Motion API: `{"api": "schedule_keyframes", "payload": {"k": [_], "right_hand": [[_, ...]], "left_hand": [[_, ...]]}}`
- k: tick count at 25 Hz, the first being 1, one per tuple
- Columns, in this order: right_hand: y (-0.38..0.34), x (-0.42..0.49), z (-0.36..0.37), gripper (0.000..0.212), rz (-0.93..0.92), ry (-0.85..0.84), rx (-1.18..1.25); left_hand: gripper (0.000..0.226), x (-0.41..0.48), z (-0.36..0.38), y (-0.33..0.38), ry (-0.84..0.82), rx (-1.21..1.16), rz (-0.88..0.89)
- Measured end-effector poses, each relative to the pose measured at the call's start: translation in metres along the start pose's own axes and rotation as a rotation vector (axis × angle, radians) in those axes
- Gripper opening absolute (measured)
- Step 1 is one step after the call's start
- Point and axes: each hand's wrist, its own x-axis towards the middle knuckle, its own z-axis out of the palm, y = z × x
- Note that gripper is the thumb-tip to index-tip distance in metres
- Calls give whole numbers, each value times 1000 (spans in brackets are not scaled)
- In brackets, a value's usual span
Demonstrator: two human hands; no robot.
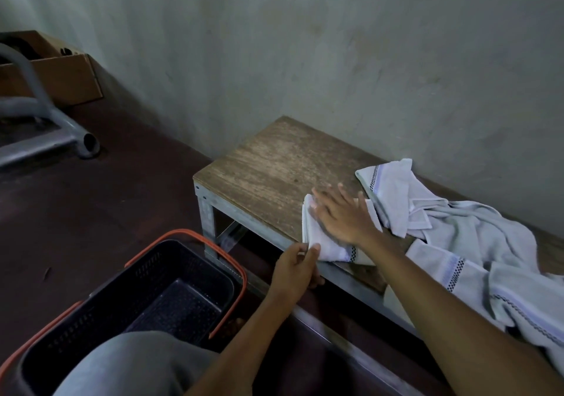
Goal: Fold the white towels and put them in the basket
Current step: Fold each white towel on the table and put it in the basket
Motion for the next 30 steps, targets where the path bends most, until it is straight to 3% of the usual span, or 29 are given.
{"api": "schedule_keyframes", "payload": {"k": [7,14,21,23,25,27,28,30], "right_hand": [[3,-2,26,57,98,98,-48],[6,-11,19,57,33,29,-12],[0,-1,27,52,125,132,-76],[1,5,24,49,138,108,7],[5,0,7,46,100,116,342],[17,-18,-19,42,150,271,802],[25,-31,-31,38,190,367,862],[47,-56,-45,26,240,451,716]], "left_hand": [[37,3,-15,-9,-90,113,9],[21,-4,-16,-5,-114,79,7],[19,-5,-22,-1,-124,251,9],[19,-6,-20,8,-89,336,10],[17,-6,-15,19,98,361,20],[16,-2,-8,30,322,413,183],[18,2,0,35,353,487,329],[36,25,25,45,207,761,539]]}}
